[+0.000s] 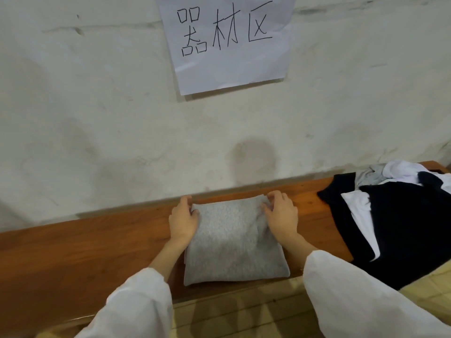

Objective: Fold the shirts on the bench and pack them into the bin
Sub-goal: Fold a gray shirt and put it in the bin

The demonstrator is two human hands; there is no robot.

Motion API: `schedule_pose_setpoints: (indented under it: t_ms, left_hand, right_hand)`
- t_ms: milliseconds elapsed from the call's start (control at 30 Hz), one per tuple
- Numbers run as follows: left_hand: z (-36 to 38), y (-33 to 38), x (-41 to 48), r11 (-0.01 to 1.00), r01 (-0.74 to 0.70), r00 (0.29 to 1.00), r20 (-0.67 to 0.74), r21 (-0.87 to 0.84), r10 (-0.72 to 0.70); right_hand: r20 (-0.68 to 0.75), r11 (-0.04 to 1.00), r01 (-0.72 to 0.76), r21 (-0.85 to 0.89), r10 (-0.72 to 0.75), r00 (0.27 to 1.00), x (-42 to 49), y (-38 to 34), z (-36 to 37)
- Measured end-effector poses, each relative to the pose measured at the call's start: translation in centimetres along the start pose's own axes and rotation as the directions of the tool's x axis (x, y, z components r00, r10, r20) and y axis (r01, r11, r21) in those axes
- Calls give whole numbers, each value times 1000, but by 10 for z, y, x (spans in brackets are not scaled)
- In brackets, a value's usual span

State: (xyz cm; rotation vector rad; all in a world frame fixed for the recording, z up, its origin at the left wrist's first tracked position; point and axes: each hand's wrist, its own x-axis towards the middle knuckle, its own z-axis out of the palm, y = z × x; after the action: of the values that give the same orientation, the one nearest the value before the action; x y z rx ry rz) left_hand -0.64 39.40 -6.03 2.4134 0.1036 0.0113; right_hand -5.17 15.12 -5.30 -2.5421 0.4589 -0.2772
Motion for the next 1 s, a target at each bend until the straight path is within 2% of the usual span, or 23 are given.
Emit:
schedule_pose_setpoints:
  t_ms: [67, 133, 200, 267, 333, 433, 567, 700, 800, 867, 933, 1000]
  left_hand:
    - [3, 7, -4, 997, 24, 996, -82, 78, -18]
    - [6, 13, -18, 983, -72, 984, -149, 169, 98]
    - [17, 10, -36, 924, -277, 949, -77, 265, 307]
    - [31, 3, -51, 821, -399, 913, 97, 407, 396]
    - [35, -3, -63, 768, -398, 917, 179, 502, 357]
    - [27, -11, -79, 781, -352, 936, 186, 516, 299]
    - [27, -20, -87, 804, -317, 947, 218, 504, 237]
    - [25, 6, -88, 760, -272, 960, 217, 591, 175]
    - [31, 27, -105, 720, -374, 927, 262, 585, 268]
    - [35, 23, -119, 703, -416, 906, 325, 577, 270]
    - [37, 12, -124, 751, -413, 906, 321, 515, 277]
    - [33, 9, -122, 785, -383, 908, 355, 487, 222]
  right_hand:
    - [16, 1000, -9, -14, 9, 1000, 2, -1, -3]
    - [-73, 991, 124, -59, -128, 989, -7, -1, -2]
    - [-64, 950, 291, -114, -299, 952, -24, 1, 3]
    - [99, 904, 383, -188, -371, 923, -43, 4, 13]
    - [244, 880, 414, -230, -360, 901, -55, 7, 18]
    - [344, 888, 374, -267, -275, 898, -62, 16, 17]
    - [391, 871, 373, -320, -238, 889, -62, 21, 17]
    - [420, 835, 381, -396, -204, 884, -62, -5, 5]
    - [456, 840, 433, -327, -261, 851, -84, -27, 3]
    - [461, 824, 486, -292, -324, 826, -102, -19, 12]
    - [473, 834, 463, -299, -291, 831, -114, -10, 15]
    - [449, 853, 425, -303, -266, 853, -113, -5, 17]
